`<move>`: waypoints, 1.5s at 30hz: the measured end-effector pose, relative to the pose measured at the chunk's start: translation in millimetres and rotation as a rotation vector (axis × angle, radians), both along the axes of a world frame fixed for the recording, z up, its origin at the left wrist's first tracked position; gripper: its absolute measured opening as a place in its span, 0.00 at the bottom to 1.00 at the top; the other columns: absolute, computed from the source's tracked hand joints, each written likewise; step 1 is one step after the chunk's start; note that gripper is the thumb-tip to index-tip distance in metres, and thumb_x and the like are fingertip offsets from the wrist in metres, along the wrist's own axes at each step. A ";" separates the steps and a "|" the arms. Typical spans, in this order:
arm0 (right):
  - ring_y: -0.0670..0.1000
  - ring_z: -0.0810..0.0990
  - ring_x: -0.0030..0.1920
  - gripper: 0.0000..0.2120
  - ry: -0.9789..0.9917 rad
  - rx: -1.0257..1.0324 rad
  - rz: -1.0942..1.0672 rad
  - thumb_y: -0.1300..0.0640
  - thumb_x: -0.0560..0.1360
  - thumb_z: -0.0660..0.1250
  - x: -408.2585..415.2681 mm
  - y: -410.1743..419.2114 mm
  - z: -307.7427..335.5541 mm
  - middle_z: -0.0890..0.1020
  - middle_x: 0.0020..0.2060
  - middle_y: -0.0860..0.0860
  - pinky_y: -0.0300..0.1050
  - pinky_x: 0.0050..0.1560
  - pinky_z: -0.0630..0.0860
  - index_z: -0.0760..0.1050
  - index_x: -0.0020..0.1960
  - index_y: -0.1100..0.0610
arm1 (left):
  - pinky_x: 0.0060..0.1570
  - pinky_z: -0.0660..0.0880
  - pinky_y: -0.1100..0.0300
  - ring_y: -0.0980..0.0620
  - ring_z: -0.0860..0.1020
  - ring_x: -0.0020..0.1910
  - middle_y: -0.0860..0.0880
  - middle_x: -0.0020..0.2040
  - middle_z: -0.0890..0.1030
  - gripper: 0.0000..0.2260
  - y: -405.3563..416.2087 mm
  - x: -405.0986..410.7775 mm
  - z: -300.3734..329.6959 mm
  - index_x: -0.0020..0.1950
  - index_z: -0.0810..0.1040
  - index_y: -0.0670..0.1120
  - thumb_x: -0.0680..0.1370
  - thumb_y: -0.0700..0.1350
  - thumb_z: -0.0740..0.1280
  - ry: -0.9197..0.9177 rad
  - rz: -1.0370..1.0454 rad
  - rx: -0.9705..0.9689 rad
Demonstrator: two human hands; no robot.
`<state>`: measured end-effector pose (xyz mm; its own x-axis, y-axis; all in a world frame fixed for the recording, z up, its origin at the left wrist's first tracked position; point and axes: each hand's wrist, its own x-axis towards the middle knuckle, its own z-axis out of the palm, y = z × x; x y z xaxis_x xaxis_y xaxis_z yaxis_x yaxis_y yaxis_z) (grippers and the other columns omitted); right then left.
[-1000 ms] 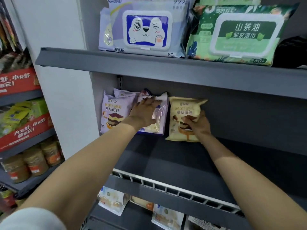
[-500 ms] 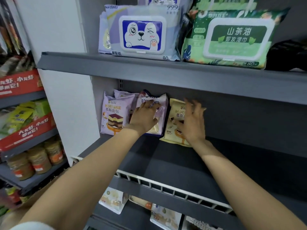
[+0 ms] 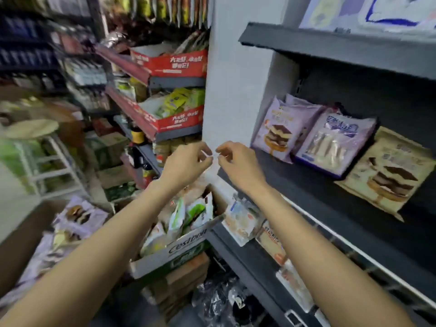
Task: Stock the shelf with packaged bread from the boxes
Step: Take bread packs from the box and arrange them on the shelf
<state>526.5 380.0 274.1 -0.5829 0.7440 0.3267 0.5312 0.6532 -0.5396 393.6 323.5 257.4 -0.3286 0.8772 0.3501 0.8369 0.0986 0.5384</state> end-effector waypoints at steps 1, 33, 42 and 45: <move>0.53 0.79 0.52 0.10 -0.019 -0.017 0.049 0.58 0.77 0.62 -24.2 -9.3 -10.9 0.81 0.53 0.54 0.51 0.54 0.76 0.78 0.56 0.56 | 0.41 0.76 0.56 0.50 0.80 0.45 0.51 0.43 0.83 0.07 -13.6 -22.2 -11.8 0.50 0.79 0.50 0.76 0.49 0.65 -0.002 0.055 -0.026; 0.61 0.63 0.68 0.38 -0.704 -0.399 0.315 0.45 0.62 0.77 -454.6 -43.4 -346.3 0.69 0.65 0.60 0.48 0.67 0.60 0.67 0.67 0.58 | 0.39 0.71 0.54 0.37 0.78 0.50 0.42 0.34 0.73 0.10 -153.5 -406.8 -331.0 0.37 0.70 0.40 0.77 0.39 0.65 -0.796 0.539 -0.711; 0.50 0.78 0.44 0.12 -0.091 -0.815 0.306 0.62 0.71 0.72 -427.3 -63.9 -309.4 0.80 0.46 0.61 0.47 0.47 0.74 0.72 0.50 0.65 | 0.31 0.61 0.57 0.48 0.65 0.30 0.47 0.27 0.67 0.13 -177.3 -411.7 -275.7 0.32 0.70 0.41 0.76 0.42 0.65 -0.570 0.683 -0.312; 0.41 0.80 0.41 0.11 0.018 -0.853 0.306 0.63 0.74 0.69 -419.8 -80.6 -289.7 0.81 0.48 0.55 0.36 0.45 0.76 0.74 0.56 0.63 | 0.37 0.63 0.58 0.39 0.73 0.39 0.40 0.37 0.74 0.11 -172.2 -406.0 -246.8 0.42 0.77 0.36 0.78 0.43 0.63 -0.377 0.720 -0.276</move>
